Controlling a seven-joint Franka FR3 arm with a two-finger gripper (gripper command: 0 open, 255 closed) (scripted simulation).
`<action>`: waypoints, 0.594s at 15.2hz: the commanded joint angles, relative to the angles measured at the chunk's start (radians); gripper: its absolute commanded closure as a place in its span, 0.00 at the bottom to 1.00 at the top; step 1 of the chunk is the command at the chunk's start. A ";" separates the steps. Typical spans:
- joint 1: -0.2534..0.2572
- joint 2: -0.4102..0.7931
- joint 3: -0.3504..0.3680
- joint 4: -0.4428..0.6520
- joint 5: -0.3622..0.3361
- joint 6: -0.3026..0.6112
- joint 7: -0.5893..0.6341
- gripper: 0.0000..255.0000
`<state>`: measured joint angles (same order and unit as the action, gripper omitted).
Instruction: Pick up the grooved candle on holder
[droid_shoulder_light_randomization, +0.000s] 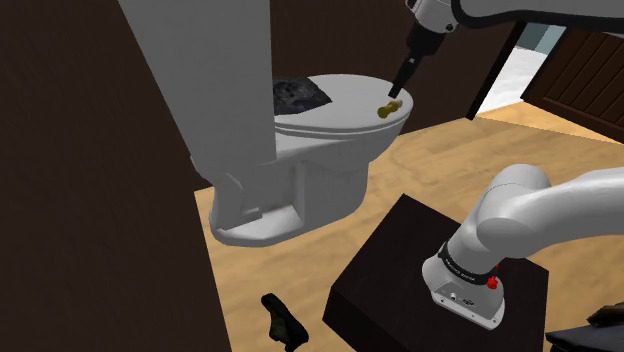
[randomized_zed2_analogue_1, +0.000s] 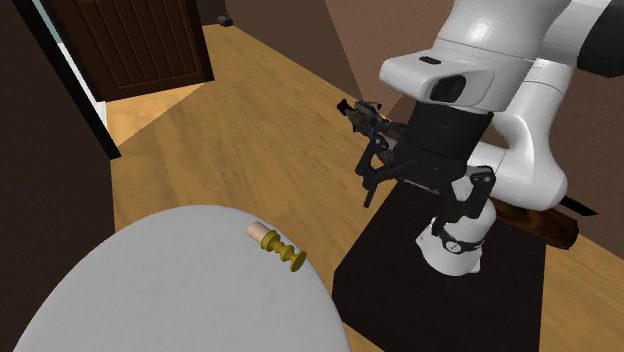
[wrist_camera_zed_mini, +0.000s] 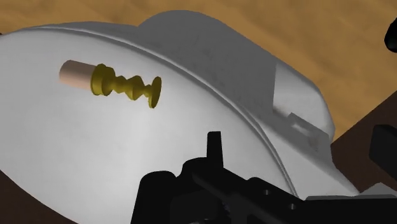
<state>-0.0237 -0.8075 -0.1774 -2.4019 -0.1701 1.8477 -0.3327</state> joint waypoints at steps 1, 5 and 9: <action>-0.001 0.016 -0.055 -0.006 -0.021 0.028 -0.074 0.00; 0.004 0.081 -0.171 0.005 -0.054 0.093 -0.217 0.00; 0.024 0.173 -0.291 0.043 -0.066 0.157 -0.365 0.00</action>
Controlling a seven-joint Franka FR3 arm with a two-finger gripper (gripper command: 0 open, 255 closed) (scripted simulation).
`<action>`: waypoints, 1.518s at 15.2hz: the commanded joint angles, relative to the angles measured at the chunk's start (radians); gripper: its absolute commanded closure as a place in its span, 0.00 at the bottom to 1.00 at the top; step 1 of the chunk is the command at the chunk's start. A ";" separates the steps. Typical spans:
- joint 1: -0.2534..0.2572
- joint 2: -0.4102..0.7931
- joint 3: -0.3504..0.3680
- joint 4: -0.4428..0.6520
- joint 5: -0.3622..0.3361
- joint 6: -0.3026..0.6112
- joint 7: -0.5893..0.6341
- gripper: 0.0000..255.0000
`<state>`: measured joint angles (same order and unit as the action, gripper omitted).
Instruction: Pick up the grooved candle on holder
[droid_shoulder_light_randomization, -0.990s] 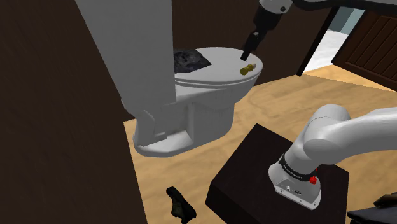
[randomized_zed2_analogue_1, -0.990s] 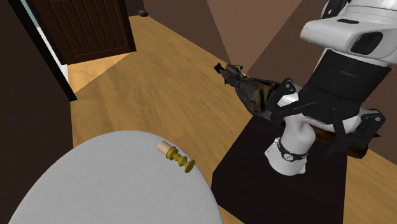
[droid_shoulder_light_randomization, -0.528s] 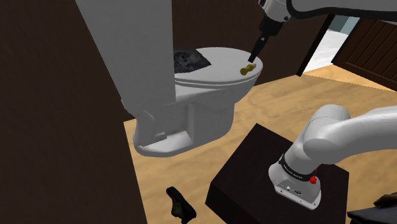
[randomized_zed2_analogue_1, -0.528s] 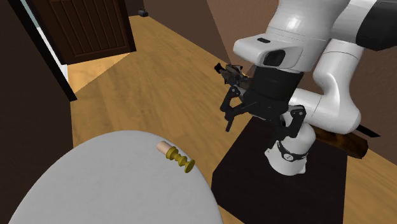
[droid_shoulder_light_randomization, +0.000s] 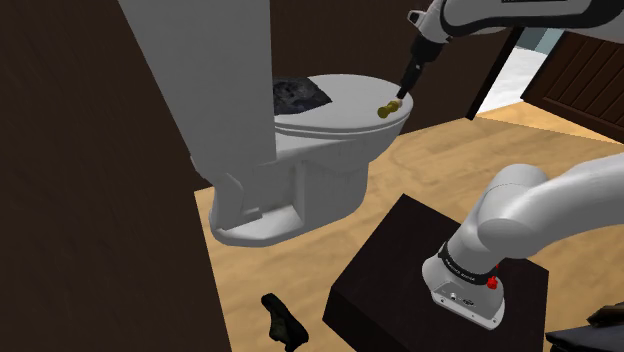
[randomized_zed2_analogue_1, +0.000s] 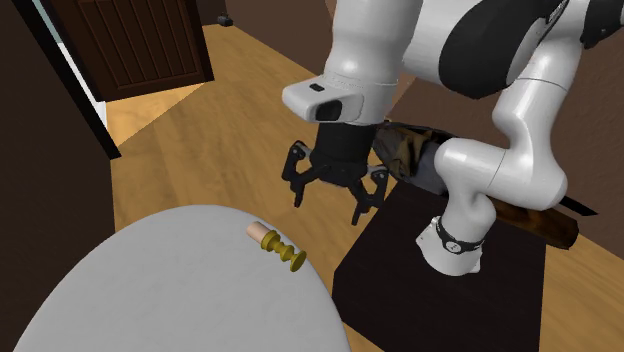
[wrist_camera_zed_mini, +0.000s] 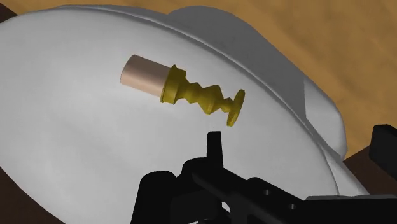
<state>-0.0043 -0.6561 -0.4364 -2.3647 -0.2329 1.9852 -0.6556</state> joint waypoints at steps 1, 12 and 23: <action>0.013 0.049 -0.063 0.020 -0.002 0.035 -0.080 0.00; 0.125 0.322 -0.339 0.148 0.106 0.177 -0.421 0.00; 0.131 0.345 -0.360 0.102 0.118 0.242 -0.438 1.00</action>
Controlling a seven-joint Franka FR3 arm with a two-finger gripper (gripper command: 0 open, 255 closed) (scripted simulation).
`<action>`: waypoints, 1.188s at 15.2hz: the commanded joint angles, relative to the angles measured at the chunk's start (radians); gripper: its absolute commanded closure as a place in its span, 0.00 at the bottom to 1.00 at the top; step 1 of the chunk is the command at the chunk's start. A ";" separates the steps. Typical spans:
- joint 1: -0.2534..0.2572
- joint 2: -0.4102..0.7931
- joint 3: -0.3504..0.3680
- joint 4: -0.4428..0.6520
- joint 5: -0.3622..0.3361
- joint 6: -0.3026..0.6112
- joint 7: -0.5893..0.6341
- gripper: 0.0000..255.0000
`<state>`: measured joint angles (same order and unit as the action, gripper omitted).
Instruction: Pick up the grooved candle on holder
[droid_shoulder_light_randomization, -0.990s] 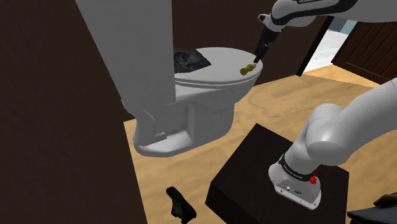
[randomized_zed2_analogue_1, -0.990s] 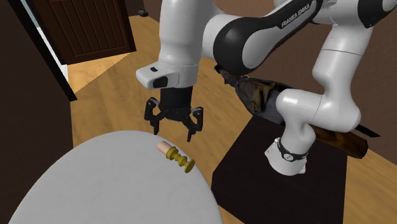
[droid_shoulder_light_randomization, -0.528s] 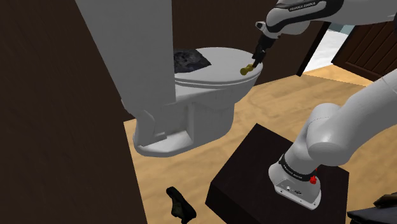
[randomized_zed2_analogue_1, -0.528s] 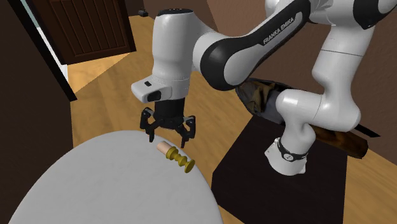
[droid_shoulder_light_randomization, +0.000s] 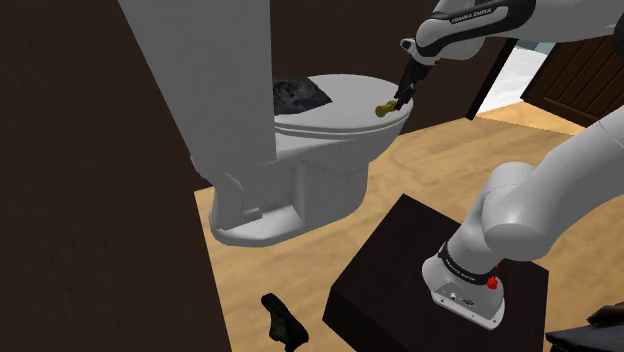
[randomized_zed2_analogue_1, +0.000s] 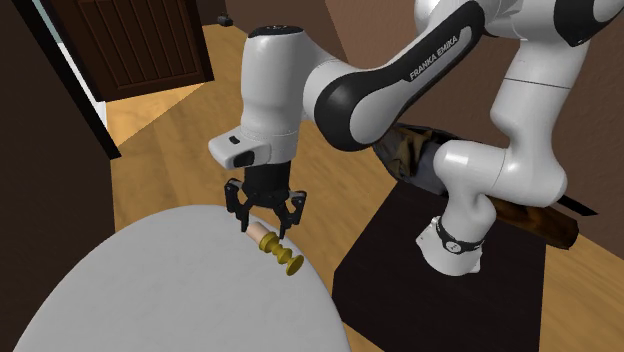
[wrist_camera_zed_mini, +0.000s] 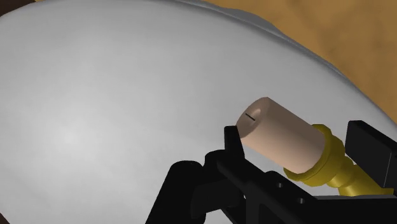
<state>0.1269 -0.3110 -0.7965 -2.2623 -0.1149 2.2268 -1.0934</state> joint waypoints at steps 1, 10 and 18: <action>0.000 0.000 0.000 0.000 0.000 0.000 0.000 1.00; -0.006 -0.024 0.022 0.050 -0.013 -0.070 0.018 1.00; -0.008 -0.046 0.049 0.139 -0.019 -0.179 0.034 1.00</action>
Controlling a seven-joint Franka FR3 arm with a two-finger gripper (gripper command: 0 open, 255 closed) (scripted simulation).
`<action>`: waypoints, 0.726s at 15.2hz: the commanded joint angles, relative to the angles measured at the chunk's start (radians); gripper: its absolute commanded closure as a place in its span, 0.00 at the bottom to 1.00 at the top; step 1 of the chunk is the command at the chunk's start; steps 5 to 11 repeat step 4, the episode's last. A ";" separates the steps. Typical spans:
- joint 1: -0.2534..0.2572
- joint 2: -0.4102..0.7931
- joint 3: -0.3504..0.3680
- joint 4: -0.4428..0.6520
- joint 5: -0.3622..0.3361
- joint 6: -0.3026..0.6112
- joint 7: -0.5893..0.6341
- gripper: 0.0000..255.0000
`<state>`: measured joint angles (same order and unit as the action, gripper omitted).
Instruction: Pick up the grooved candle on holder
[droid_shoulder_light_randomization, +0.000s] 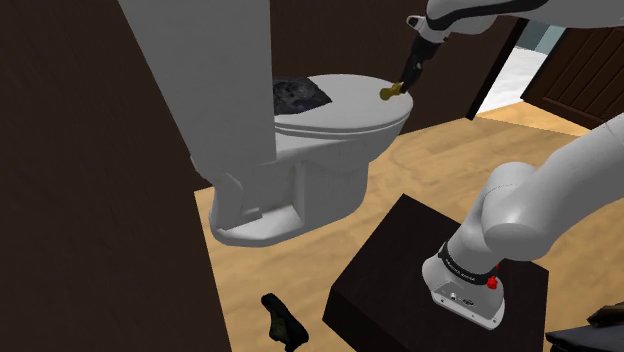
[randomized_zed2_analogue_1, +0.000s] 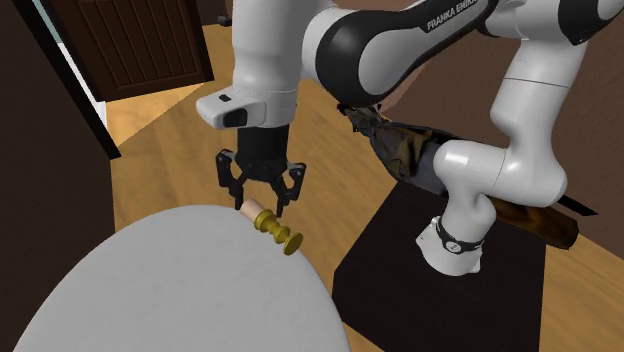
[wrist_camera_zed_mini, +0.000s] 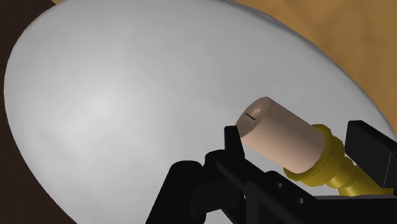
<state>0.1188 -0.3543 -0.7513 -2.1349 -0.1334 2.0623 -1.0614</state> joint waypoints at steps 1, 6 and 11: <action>0.000 -0.004 0.006 0.024 -0.001 -0.028 0.004 1.00; 0.000 -0.006 0.009 0.038 -0.001 -0.044 0.005 1.00; 0.000 -0.006 0.009 0.038 -0.001 -0.044 0.005 1.00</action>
